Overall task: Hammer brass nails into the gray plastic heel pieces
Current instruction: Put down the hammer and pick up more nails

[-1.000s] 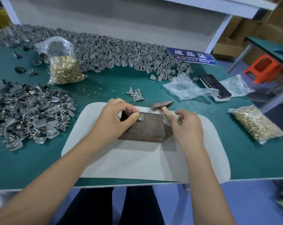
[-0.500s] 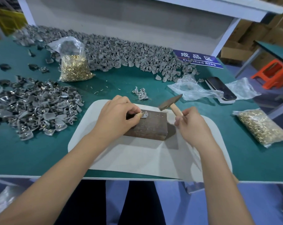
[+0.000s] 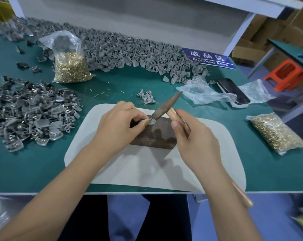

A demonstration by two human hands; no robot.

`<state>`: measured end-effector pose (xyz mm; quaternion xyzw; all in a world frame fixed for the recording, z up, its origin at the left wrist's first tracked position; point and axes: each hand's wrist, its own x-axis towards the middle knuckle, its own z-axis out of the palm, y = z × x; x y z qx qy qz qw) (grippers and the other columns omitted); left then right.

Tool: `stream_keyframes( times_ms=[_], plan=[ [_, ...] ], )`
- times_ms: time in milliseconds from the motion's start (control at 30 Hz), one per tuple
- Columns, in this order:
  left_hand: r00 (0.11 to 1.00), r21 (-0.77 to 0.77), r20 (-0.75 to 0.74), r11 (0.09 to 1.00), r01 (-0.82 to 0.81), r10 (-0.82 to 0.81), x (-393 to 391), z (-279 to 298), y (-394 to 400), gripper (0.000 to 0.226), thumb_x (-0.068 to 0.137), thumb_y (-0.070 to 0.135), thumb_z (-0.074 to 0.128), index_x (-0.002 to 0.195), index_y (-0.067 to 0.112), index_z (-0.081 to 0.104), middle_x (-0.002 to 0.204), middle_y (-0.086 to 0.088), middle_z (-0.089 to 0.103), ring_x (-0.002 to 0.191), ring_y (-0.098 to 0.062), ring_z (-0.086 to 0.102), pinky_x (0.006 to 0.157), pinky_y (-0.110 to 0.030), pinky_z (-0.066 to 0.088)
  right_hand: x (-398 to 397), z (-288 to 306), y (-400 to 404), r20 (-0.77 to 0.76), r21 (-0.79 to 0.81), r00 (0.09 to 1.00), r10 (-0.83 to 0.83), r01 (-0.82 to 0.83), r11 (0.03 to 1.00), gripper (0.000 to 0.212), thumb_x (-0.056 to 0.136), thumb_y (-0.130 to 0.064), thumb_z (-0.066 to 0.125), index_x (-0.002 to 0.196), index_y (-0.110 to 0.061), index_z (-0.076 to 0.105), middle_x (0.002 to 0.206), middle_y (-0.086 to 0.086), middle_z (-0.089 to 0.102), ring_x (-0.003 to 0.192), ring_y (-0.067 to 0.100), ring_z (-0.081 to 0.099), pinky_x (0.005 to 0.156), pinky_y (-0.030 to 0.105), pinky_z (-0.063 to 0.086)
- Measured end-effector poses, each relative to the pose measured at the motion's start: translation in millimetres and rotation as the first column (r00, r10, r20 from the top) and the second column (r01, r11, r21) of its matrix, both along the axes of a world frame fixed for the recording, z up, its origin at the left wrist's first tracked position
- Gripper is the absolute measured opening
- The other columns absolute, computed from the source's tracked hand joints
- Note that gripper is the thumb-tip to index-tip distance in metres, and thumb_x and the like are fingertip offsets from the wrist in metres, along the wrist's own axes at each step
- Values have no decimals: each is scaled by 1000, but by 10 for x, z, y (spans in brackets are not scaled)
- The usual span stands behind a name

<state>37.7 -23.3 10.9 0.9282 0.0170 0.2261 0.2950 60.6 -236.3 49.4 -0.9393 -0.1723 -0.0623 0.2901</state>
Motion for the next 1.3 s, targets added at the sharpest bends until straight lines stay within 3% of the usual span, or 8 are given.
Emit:
stream_keyframes(
  times_ms=[167, 300, 667, 767, 900, 1067, 1167, 1300],
  plan=[
    [1000, -38, 20, 999, 4, -4, 11, -26, 8, 5, 92, 40, 70, 91, 37, 75, 84, 12, 55, 91, -10, 49, 69, -33, 46, -62, -49, 14, 187, 78, 975, -121, 108, 991, 35, 103, -44, 48, 138, -49, 47, 104, -12, 75, 91, 16, 63, 69, 36, 49],
    [999, -35, 8, 999, 35, -35, -6, -15, 12, 5, 92, 39, 71, 93, 35, 75, 85, 11, 55, 91, -13, 50, 70, -34, 46, -113, -75, 45, 184, 175, 970, -156, 124, 977, 37, 102, -45, 48, 139, -49, 51, 118, -21, 70, 98, 7, 61, 72, 30, 46],
    [999, -25, -35, 1000, 10, -11, -10, 13, 45, 8, 93, 45, 69, 97, 41, 75, 86, 13, 56, 94, -7, 46, 67, -29, 34, -164, -194, 102, 148, 110, 981, -127, 111, 988, 36, 102, -42, 49, 136, -50, 52, 109, -17, 72, 97, 10, 56, 68, 30, 40],
    [999, -35, -52, 999, 6, -8, -7, 11, 51, 7, 93, 46, 69, 95, 42, 75, 86, 13, 56, 93, -6, 46, 66, -30, 35, -152, -192, 112, 126, 29, 986, -110, 107, 994, 34, 103, -42, 47, 135, -52, 51, 96, -15, 72, 86, 14, 57, 65, 32, 39],
    [999, -51, -50, 999, 7, -10, -6, 2, 53, 5, 92, 45, 69, 91, 44, 74, 86, 13, 56, 93, -6, 46, 62, -23, 31, -167, -193, 107, 96, 150, 982, -164, 149, 978, 35, 103, -43, 49, 137, -52, 52, 114, -23, 72, 100, 5, 59, 72, 30, 44],
    [999, -59, -48, 998, 2, -5, 0, -12, 62, 6, 91, 48, 69, 91, 44, 74, 87, 13, 58, 91, -5, 46, 63, -28, 35, -164, -137, 103, 135, 10, 981, -136, 136, 991, 34, 104, -39, 52, 136, -52, 53, 99, -14, 74, 87, 15, 58, 65, 32, 37],
    [999, -65, -42, 998, 3, -6, 1, -18, 64, 5, 91, 48, 70, 90, 45, 73, 86, 14, 58, 91, -6, 47, 64, -29, 37, -176, -109, 121, 171, 75, 967, -190, 179, 981, 37, 104, -40, 50, 139, -49, 56, 103, -12, 74, 86, 14, 58, 65, 31, 35],
    [999, -72, -35, 997, -5, 3, 2, -25, 67, 4, 90, 47, 72, 89, 44, 74, 85, 14, 58, 90, -6, 47, 66, -32, 41, -179, -63, 117, 146, -49, 983, -111, 120, 992, 35, 104, -41, 50, 138, -50, 55, 102, -10, 75, 89, 23, 66, 65, 33, 37]
  ],
)
